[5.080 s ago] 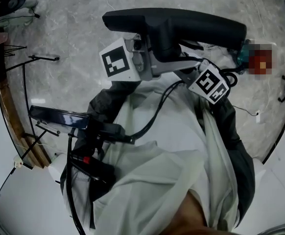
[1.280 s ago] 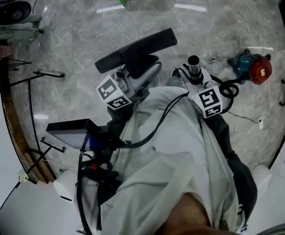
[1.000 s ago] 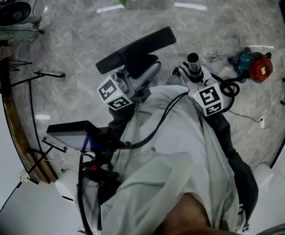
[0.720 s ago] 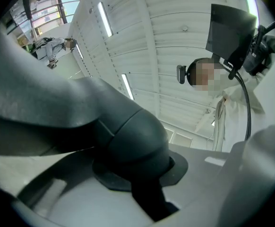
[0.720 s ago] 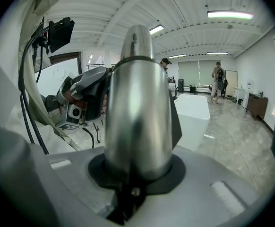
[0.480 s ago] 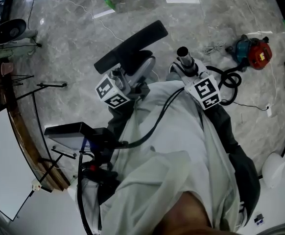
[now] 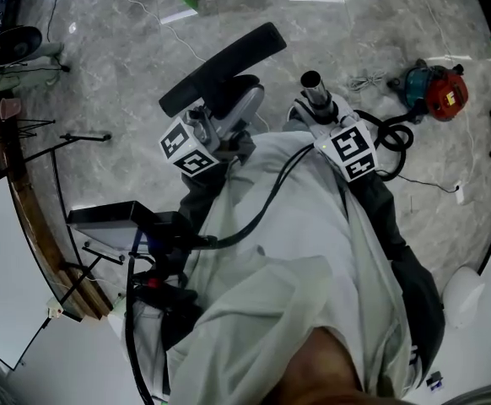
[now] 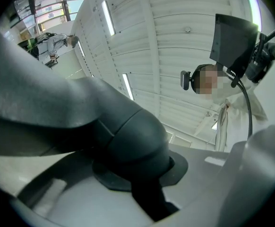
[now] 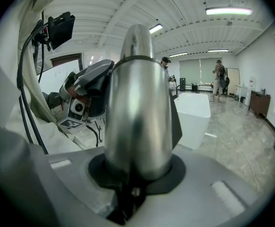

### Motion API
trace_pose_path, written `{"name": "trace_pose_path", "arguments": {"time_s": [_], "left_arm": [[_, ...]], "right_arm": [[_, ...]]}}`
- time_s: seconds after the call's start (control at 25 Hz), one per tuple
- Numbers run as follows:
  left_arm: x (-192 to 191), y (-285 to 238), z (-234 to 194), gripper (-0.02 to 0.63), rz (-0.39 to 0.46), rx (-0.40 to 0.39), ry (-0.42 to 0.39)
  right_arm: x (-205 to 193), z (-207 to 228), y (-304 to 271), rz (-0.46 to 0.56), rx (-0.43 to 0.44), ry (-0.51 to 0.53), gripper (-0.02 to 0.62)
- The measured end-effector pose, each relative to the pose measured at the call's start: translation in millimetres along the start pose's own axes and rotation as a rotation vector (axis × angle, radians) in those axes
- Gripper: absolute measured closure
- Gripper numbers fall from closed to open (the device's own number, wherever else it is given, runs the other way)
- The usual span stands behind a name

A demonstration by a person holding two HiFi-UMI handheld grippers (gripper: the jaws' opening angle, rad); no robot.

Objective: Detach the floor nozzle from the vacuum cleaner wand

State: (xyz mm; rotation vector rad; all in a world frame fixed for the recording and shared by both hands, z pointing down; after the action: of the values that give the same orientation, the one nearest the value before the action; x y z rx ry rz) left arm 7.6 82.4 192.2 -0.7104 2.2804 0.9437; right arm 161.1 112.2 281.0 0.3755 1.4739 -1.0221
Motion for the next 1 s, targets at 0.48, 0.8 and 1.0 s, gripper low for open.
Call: {"name": "trace_pose_path", "arguments": {"time_s": [0.48, 0.8, 1.0], "left_arm": [[-4.2, -2.9, 0.0, 0.528, 0.004, 0.007, 0.016], [-7.2, -3.0, -0.4, 0.528, 0.006, 0.013, 0.022], [-8.1, 0.0, -0.8, 0.528, -0.002, 0.018, 0.027]], "right_arm": [[-3.9, 4.3, 0.1, -0.006, 0.019, 0.006, 0.525], [-5.4, 7.5, -2.4, -0.018, 0.019, 0.010, 0.525], [-7.3, 6.1, -3.5, -0.021, 0.019, 0.006, 0.525]]}}
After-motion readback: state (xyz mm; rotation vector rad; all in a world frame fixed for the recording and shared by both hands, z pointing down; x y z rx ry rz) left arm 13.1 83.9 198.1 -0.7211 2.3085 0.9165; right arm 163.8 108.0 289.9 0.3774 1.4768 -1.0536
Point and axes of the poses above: the fingertips, and each gripper's own axes: y backward along the fingers, z to its right, x out of its top, the point moved 5 cm from there along y, backward along the fingers, and after that the axes turned 12 degrees about z, right-handed, at the moved point
